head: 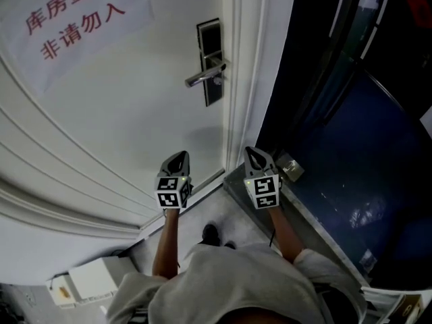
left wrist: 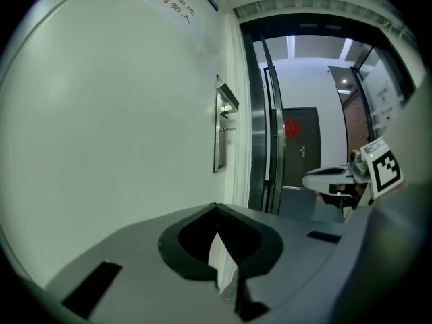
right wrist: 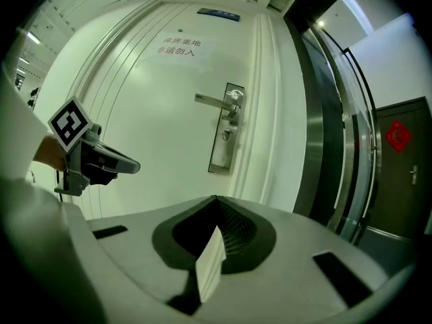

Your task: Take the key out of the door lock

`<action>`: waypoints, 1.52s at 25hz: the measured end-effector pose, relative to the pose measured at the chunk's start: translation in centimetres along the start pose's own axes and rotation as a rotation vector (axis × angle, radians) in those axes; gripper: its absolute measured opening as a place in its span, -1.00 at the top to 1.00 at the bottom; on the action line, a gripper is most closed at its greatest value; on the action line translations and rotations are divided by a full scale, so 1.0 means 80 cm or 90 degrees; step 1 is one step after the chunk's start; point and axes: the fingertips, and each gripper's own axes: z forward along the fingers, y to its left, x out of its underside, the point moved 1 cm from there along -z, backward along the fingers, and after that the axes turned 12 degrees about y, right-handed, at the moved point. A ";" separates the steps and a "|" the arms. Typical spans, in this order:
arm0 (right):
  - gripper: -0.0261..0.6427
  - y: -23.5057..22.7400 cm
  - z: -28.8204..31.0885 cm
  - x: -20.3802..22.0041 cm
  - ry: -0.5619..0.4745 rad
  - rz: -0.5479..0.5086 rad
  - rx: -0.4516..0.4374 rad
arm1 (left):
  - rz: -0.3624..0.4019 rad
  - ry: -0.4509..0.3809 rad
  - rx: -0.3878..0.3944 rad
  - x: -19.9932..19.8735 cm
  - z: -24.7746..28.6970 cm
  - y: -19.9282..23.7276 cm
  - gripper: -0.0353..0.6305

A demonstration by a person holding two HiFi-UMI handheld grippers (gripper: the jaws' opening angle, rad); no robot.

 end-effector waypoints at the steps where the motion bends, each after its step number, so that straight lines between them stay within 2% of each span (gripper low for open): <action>1: 0.86 -0.001 0.006 -0.003 -0.001 0.000 0.002 | 0.005 -0.001 0.003 -0.005 0.005 0.004 0.84; 15: 0.86 -0.003 0.055 -0.036 -0.016 -0.003 0.012 | 0.018 -0.020 0.015 -0.040 0.031 0.031 0.84; 24: 0.86 -0.009 0.075 -0.097 -0.067 -0.043 0.009 | 0.013 -0.029 0.009 -0.050 0.034 0.042 0.84; 30: 0.86 -0.014 0.090 -0.143 -0.099 -0.080 0.008 | 0.013 -0.028 0.005 -0.050 0.036 0.052 0.84; 38: 0.86 -0.027 0.109 -0.187 -0.111 -0.169 0.041 | 0.016 -0.022 0.008 -0.050 0.042 0.057 0.84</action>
